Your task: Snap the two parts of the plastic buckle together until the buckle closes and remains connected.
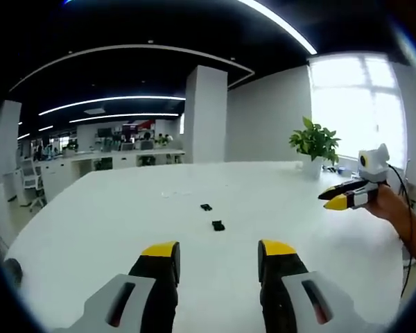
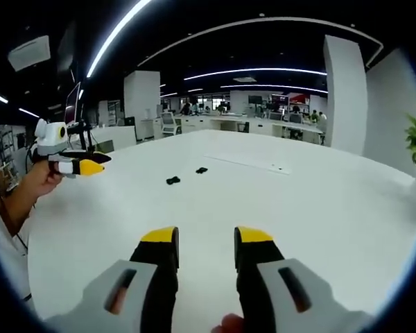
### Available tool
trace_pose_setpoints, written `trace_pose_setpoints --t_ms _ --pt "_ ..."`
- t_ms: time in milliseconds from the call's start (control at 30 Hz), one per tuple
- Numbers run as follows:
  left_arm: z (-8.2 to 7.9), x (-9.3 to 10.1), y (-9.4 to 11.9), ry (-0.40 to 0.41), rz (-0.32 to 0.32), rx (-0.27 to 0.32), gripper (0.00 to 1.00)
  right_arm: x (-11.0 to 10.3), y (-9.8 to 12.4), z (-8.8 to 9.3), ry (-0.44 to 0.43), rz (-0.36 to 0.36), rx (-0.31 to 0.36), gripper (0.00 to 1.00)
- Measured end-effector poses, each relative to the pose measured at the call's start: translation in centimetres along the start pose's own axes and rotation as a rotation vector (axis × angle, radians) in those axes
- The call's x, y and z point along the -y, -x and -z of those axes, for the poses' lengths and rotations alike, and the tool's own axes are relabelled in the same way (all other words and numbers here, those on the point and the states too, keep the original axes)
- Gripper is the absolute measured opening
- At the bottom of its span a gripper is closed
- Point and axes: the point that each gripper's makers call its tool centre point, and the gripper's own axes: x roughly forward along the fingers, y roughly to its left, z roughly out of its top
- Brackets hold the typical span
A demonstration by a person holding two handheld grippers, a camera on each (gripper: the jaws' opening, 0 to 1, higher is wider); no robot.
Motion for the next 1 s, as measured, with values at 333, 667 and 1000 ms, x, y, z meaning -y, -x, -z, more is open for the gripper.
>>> trace_pose_setpoints --t_ms 333,667,1000 --pt "-0.5 -0.6 -0.4 -0.009 -0.002 -0.001 0.44 0.0 -0.8 -1.4 0.037 -0.008 0.008 0.32" --pt "-1.9 -0.5 -0.7 -0.007 0.015 0.007 0.44 0.3 -1.8 -3.1 0.039 -0.026 0.020 0.31" --pt "-2.5 -0.3 -1.2 -0.033 0.023 0.004 0.44 -0.1 -2.7 -4.3 0.064 -0.044 0.023 0.31"
